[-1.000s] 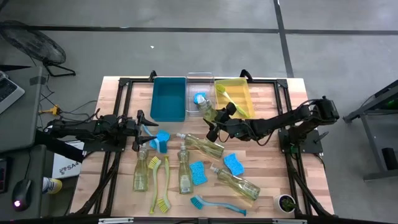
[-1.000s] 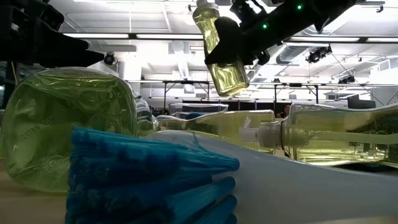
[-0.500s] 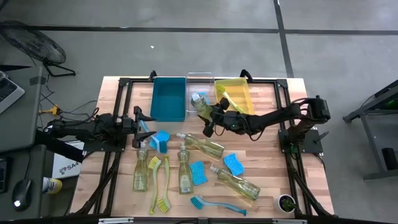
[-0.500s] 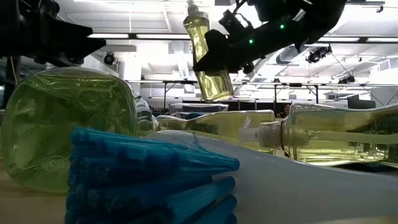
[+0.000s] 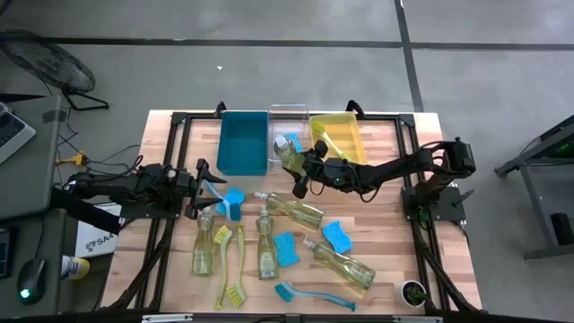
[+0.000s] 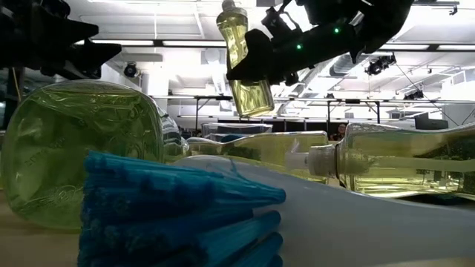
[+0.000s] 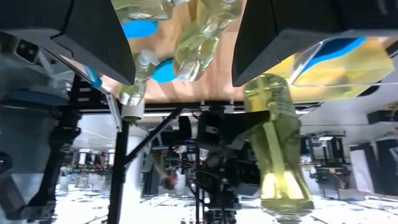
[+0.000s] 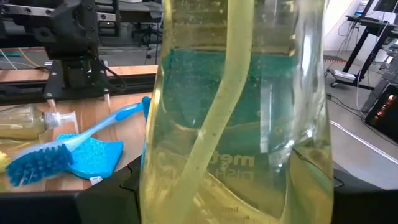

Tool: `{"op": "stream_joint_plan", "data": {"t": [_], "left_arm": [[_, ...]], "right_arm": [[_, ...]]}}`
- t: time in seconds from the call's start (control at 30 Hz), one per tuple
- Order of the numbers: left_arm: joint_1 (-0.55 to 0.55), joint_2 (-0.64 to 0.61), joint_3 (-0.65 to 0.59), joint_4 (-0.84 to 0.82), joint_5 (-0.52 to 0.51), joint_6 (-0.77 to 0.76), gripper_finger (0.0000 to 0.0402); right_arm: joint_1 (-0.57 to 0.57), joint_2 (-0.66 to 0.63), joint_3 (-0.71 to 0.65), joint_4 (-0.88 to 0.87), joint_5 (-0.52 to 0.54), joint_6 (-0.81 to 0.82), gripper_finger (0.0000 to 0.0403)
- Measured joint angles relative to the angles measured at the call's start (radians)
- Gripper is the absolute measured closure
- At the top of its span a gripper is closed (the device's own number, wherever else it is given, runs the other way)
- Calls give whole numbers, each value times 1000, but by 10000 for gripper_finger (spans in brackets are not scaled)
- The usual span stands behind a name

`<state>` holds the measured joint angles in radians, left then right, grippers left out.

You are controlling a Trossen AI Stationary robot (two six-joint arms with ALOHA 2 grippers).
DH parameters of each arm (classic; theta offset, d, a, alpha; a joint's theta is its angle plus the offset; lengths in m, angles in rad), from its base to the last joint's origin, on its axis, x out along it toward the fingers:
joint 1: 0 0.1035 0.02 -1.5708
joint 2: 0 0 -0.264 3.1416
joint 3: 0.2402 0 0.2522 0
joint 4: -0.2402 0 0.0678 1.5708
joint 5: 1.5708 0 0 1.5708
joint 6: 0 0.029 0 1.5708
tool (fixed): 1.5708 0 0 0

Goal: Pick & Place Kitchen Sink Supplies
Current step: Put the dishwashing liquid into the blue bin

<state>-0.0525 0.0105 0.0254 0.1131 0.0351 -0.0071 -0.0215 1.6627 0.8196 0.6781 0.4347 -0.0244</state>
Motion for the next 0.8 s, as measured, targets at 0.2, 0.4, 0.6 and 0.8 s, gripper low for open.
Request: {"op": "stream_joint_plan", "data": {"t": [0.2, 0.4, 0.6, 0.8], "left_arm": [[0, 11, 0, 53, -150, 86, 137], [1, 107, 6, 279, -181, 232, 137], [31, 298, 22, 445, -159, 239, 137], [200, 600, 123, 588, 28, 160, 137]], "right_arm": [[2, 1, 0, 18, -24, 20, 171], [2, 1, 0, 114, -82, 27, 171], [-5, 6, 0, 139, -135, 25, 171], [-9, 104, 22, 229, -177, 23, 171]]}}
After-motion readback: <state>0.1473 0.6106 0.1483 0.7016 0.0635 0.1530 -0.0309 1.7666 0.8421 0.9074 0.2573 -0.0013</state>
